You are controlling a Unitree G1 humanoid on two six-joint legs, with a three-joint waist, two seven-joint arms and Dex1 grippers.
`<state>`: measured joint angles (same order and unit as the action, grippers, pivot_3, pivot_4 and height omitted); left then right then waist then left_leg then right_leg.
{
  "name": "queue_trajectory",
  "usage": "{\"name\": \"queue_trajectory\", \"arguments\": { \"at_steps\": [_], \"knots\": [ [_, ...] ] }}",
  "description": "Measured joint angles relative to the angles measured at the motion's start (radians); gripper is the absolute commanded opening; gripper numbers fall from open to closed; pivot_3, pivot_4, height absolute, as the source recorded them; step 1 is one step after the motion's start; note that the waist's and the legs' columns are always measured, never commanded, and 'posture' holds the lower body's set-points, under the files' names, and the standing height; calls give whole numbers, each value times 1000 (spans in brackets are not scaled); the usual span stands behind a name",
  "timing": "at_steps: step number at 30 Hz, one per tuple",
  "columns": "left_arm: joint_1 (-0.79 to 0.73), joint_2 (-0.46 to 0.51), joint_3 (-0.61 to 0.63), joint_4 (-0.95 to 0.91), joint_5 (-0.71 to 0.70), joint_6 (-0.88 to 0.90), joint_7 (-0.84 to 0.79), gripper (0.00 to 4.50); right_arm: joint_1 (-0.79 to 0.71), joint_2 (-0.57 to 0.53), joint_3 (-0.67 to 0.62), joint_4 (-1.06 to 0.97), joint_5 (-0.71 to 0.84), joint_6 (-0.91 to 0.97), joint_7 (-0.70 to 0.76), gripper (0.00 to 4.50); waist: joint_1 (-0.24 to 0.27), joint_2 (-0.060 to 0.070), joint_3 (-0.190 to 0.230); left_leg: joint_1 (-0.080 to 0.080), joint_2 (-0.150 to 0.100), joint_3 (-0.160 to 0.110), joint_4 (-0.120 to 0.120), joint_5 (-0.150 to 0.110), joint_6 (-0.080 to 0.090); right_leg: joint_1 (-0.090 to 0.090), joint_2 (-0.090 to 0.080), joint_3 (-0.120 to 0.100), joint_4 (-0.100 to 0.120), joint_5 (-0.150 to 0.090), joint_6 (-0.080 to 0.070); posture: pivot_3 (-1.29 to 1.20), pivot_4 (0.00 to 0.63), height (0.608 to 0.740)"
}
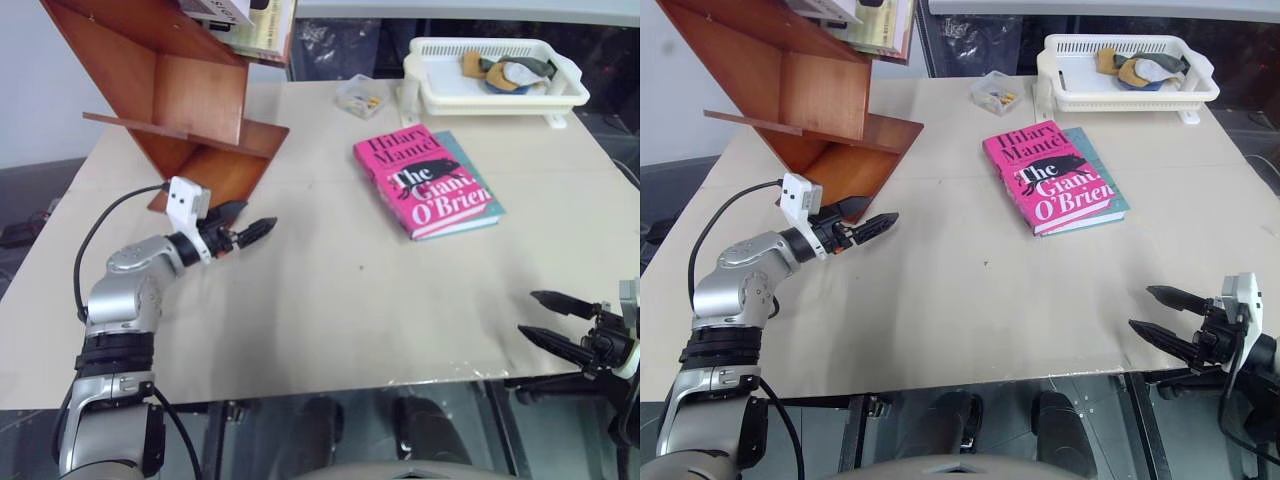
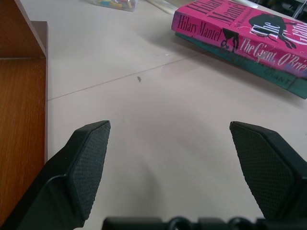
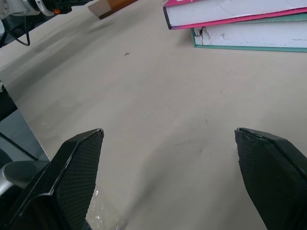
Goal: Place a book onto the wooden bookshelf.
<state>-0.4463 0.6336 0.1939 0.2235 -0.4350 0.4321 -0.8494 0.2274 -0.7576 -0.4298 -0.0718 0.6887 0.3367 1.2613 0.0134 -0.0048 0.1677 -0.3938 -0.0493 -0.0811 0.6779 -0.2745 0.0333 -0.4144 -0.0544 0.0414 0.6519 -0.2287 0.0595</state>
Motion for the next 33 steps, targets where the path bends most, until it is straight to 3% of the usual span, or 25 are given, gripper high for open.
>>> {"name": "queue_trajectory", "arguments": {
  "at_steps": [33],
  "knots": [
    [11,-4,-10,-1,1,21,-46,4409,-2,0,-1,-15,-19,-16,-22,4500,0,0,0,0,0,0,0,0,0,0,0,0,0,0,0,0,150,740]
  ]
}}
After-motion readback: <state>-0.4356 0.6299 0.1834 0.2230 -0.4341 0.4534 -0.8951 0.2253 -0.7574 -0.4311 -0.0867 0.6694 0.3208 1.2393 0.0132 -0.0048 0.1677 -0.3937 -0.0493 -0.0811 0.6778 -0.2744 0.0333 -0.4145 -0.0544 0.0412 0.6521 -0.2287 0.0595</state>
